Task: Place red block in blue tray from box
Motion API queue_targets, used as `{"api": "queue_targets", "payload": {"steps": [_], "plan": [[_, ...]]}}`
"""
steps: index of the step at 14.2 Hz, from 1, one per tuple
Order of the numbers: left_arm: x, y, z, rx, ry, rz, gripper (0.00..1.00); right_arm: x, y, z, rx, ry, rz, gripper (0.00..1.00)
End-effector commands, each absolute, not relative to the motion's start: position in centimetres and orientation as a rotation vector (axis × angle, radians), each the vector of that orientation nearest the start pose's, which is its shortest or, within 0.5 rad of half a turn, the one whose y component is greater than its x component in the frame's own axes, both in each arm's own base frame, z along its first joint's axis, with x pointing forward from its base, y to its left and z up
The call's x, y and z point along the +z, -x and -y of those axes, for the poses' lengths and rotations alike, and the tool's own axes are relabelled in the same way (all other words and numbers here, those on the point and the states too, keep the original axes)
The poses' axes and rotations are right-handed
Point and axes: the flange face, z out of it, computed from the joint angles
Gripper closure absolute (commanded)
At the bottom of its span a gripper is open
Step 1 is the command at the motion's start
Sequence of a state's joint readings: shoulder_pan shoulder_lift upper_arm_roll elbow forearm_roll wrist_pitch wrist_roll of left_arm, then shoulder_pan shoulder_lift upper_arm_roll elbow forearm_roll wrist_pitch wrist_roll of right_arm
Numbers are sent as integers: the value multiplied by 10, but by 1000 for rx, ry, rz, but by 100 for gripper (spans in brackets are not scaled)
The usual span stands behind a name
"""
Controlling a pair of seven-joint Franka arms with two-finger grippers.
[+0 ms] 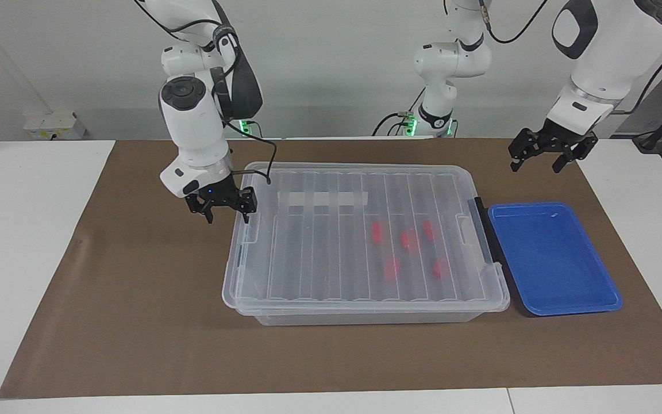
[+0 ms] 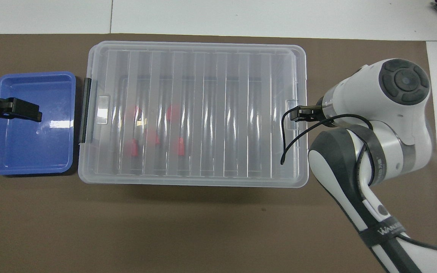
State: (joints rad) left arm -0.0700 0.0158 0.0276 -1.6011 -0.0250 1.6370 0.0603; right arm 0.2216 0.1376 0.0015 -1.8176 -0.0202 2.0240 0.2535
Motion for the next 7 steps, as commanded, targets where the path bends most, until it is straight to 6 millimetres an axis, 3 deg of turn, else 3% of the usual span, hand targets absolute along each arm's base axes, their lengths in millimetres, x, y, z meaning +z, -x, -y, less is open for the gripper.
{"api": "queue_targets", "payload": {"steps": [1,7], "plan": [[613,-561,25,-25,3172,-144,0,464,-595,-105,-105,3140,33,11],[612,-561,24,-22,3172,-142,0,463,-604,-58,-114,3143,175,11]]}}
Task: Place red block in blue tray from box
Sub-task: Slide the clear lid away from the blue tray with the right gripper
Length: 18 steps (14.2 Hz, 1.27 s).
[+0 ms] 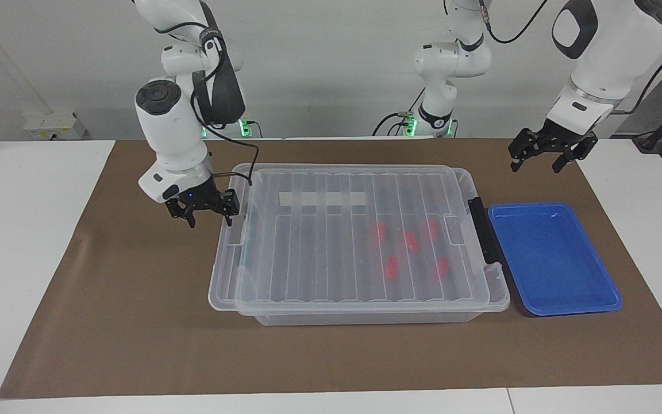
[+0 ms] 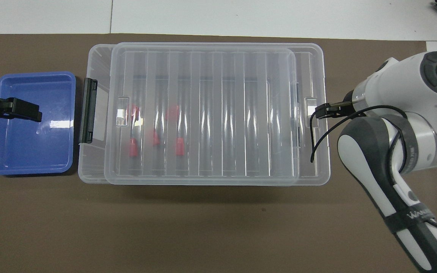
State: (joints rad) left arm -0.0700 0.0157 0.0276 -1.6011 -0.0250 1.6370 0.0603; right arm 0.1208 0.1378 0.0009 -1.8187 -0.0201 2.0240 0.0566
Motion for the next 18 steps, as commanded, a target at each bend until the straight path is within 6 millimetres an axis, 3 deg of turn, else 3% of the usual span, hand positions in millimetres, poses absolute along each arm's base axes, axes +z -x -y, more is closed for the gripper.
{"api": "queue_targets", "payload": {"steps": [1,7,14,18], "plan": [[613,-561,24,-25,3172,-142,0,463,-604,-51,-116,3143,197,11],[613,-561,24,-25,3171,-144,0,461,-605,-1,-90,3136,373,11],[612,-559,44,-29,3170,-187,0,460,-599,60,-50,3101,621,10],[608,-545,46,56,3168,-211,0,460,-597,78,-47,3097,647,10]]}}
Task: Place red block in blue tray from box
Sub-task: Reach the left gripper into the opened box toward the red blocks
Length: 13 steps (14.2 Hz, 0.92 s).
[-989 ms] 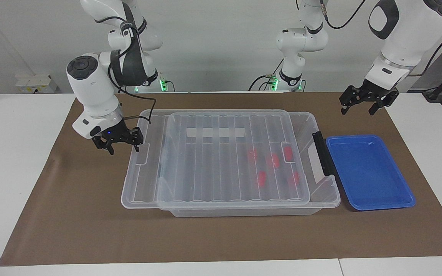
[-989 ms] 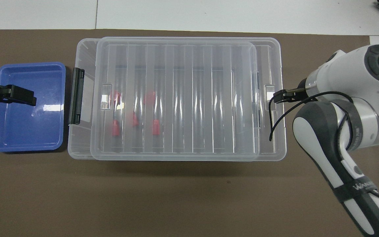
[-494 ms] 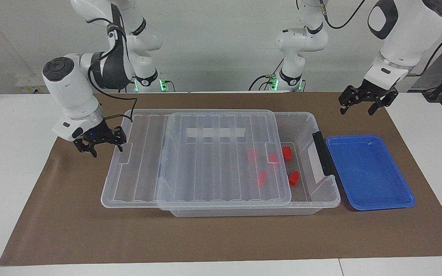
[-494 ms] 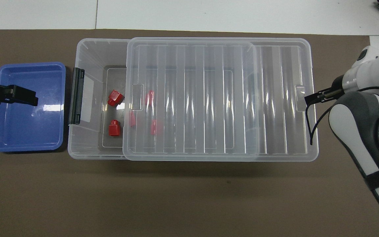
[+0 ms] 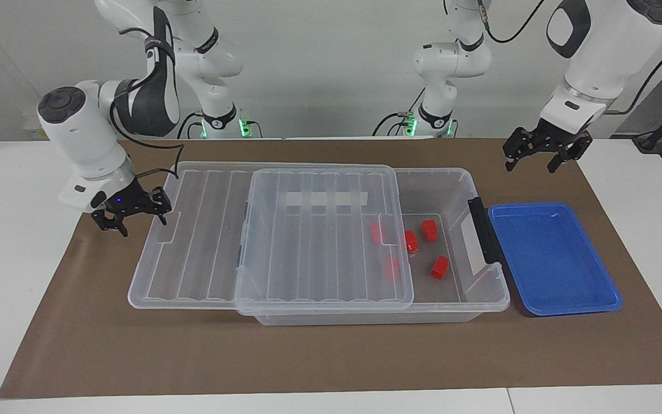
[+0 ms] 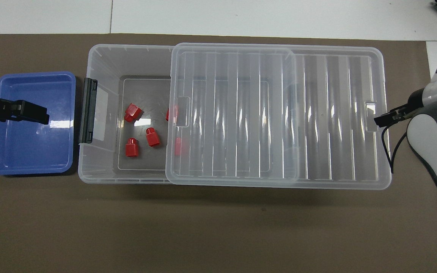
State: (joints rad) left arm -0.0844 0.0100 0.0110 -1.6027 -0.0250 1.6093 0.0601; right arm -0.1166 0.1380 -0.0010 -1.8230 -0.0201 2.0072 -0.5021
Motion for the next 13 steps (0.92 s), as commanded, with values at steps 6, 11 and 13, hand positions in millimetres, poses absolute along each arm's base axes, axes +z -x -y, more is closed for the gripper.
{"api": "queue_targets", "payload": {"steps": [6,11,13], "plan": [[597,-548,114,-152,3167,556,0,483,-591,64,-53,3118,505,7],[550,-537,164,-171,3173,555,0,527,-560,17,3,3150,60,7],[513,-538,184,-177,3155,622,0,541,-552,5,0,3151,-4,6]]}}
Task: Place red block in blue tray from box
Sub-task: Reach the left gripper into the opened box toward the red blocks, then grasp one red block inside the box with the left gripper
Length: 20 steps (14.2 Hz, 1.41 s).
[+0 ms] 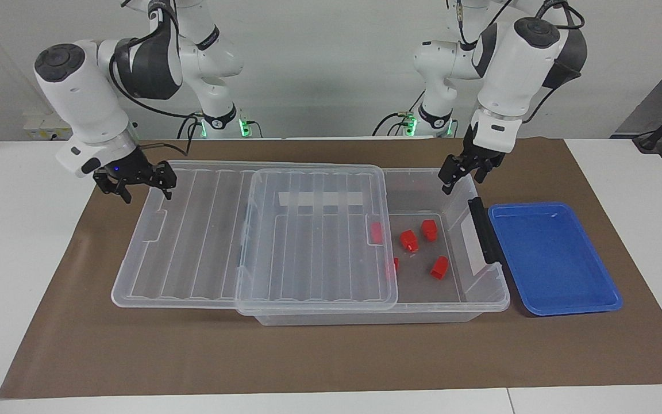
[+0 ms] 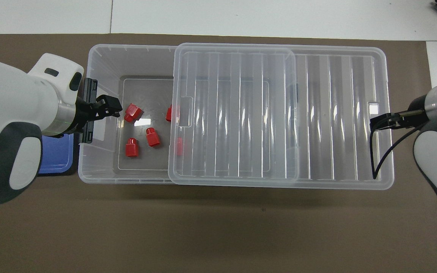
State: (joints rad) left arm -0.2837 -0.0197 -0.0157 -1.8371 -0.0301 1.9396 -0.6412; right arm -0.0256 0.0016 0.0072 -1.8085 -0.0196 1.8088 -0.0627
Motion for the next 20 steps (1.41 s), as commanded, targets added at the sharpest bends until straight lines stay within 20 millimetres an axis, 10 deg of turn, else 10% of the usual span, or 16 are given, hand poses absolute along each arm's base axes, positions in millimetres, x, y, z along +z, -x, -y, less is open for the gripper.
{"api": "queue_targets", "payload": {"steps": [1,10,20], "plan": [[491,-533,201,-212,3146,605,0,546,-549,0,-15,3151,-38,5],[373,-537,237,-241,3113,417,0,619,-555,-28,-131,3139,-127,3],[313,-533,240,-215,3117,396,0,619,-555,-23,-55,3152,-127,3]]}}
